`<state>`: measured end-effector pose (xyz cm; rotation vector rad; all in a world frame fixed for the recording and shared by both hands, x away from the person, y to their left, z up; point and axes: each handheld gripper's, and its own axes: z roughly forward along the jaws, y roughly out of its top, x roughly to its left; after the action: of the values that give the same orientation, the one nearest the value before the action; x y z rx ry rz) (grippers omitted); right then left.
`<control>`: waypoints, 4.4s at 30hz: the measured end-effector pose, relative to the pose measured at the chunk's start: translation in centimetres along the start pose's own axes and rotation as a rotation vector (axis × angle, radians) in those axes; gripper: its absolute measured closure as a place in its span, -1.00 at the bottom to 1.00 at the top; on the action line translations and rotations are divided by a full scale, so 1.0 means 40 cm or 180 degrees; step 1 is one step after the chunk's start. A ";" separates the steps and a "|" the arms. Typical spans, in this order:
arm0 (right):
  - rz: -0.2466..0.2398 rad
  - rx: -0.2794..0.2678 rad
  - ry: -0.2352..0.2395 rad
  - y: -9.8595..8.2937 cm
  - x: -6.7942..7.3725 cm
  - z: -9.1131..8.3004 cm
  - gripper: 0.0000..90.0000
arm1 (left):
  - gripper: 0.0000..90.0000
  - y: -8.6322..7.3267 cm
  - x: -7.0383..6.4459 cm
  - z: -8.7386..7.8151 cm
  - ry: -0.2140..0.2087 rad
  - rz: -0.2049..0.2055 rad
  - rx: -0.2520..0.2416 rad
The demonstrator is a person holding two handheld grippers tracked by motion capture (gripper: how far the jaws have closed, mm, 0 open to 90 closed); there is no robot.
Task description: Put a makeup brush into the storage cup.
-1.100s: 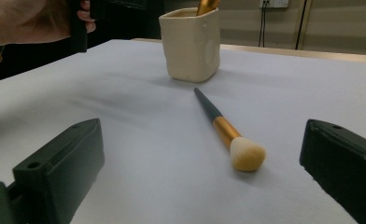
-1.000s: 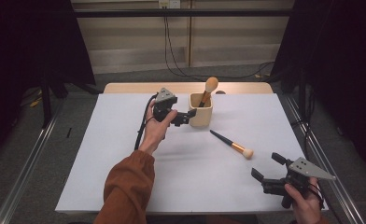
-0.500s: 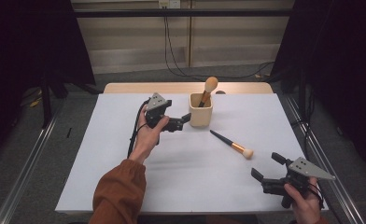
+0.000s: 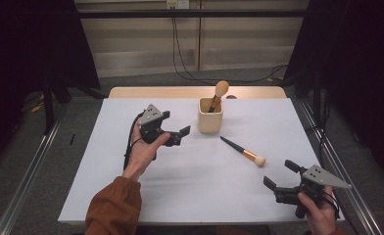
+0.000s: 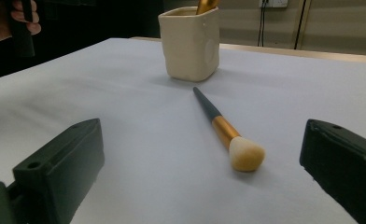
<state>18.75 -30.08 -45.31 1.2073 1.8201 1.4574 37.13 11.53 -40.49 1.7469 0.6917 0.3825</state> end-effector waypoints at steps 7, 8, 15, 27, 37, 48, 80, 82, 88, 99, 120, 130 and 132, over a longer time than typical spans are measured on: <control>-0.0004 0.0000 -0.0001 0.000 0.000 0.000 -1.00 | -0.93 -0.022 0.001 -0.046 0.0073 -0.0063 0.0000; -0.0005 0.0001 -0.0002 0.000 0.000 0.001 -1.00 | -0.93 -0.026 0.001 -0.054 0.0067 -0.0074 0.0005; -0.0001 -0.0001 -0.0011 0.001 -0.001 0.001 -1.00 | -0.92 -0.042 -0.005 -0.093 0.0120 -0.0032 0.0016; -0.0016 0.0003 -0.0013 0.002 0.000 0.006 -1.00 | -0.92 -0.067 -0.012 -0.154 0.0218 -0.0016 -0.0007; -0.0006 -0.0006 -0.0048 0.003 0.000 0.007 -1.00 | -0.93 -0.090 -0.012 -0.216 0.0322 -0.0012 -0.0027; -0.0003 -0.0008 -0.0057 0.002 0.000 0.007 -1.00 | -0.93 -0.136 -0.005 -0.302 0.0546 -0.0028 0.0013; 0.0002 -0.0007 -0.0081 0.002 -0.004 0.008 -1.00 | -0.93 -0.208 -0.033 -0.423 0.0695 -0.0191 -0.0039; 0.0008 -0.0005 -0.0080 0.002 -0.004 0.009 -1.00 | -0.93 -0.209 -0.031 -0.423 0.0704 -0.0188 -0.0052; 0.0013 -0.0043 -0.0106 0.006 -0.006 0.011 -1.00 | -0.93 -0.209 -0.029 -0.425 0.0723 -0.0175 -0.0081; 0.0006 -0.0089 -0.0188 0.025 -0.017 0.034 -0.98 | -0.93 -0.211 -0.030 -0.428 0.0723 -0.0195 -0.0090; -0.0105 -0.0123 -0.0090 0.107 -0.050 0.111 -0.97 | -0.93 -0.209 -0.034 -0.450 0.0804 -0.0202 -0.0108; -0.0098 0.0016 -0.0084 0.148 -0.076 0.181 -0.96 | -0.93 -0.206 -0.040 -0.444 0.0762 -0.0172 -0.0092; -0.0137 0.0069 -0.0072 0.159 -0.075 0.193 -0.96 | -0.93 -0.207 -0.039 -0.444 0.0759 -0.0183 -0.0106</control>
<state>28.52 -28.70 -41.98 1.1830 1.8399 1.3981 23.50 25.42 -43.17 1.6614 0.8987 0.5655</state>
